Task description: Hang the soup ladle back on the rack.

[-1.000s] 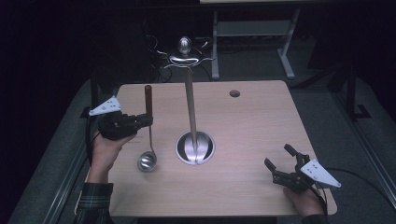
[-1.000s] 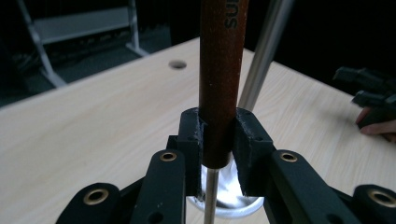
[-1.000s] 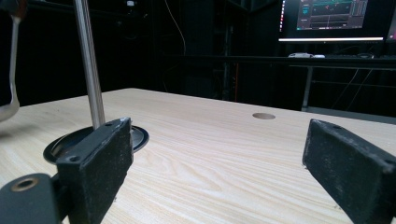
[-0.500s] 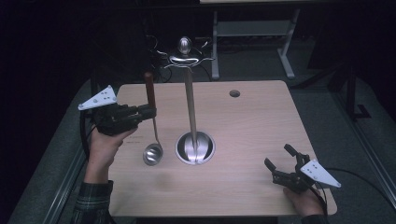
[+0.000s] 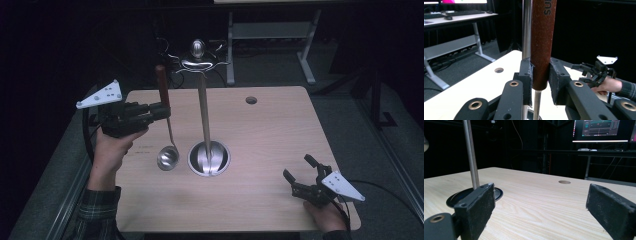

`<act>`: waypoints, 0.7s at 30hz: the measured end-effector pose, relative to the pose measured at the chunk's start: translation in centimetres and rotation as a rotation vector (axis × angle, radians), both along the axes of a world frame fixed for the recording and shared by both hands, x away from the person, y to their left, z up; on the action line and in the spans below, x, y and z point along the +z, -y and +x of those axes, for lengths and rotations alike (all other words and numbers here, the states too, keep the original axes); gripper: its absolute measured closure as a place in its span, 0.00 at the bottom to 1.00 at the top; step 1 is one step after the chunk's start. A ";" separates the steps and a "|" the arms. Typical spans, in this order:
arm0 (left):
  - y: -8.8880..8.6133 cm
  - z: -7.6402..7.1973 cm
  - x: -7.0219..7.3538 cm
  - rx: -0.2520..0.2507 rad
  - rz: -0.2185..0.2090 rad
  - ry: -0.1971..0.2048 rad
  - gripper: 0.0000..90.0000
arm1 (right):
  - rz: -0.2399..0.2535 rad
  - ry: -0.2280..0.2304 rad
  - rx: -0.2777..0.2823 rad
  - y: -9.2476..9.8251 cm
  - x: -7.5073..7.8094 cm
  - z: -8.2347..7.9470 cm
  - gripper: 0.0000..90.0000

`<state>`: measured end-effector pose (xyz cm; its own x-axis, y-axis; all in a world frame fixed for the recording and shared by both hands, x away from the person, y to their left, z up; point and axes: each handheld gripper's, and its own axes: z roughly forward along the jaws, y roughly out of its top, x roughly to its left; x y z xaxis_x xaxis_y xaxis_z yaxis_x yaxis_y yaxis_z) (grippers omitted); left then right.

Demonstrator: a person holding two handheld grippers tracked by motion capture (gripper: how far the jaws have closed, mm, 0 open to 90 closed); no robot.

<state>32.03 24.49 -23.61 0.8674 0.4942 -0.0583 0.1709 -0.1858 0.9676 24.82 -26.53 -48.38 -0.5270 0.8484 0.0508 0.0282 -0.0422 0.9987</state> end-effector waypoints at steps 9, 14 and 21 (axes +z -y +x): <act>0.7 0.3 0.7 -0.022 -0.003 0.007 0.82 | 0.000 0.000 -0.002 0.0 0.0 0.0 0.09; 1.2 0.5 0.7 -0.028 0.011 0.003 0.82 | -0.001 0.000 -0.002 0.0 0.0 0.0 0.09; 1.5 0.9 0.6 -0.034 0.013 -0.004 0.82 | 0.000 0.000 -0.002 0.0 0.0 0.0 0.09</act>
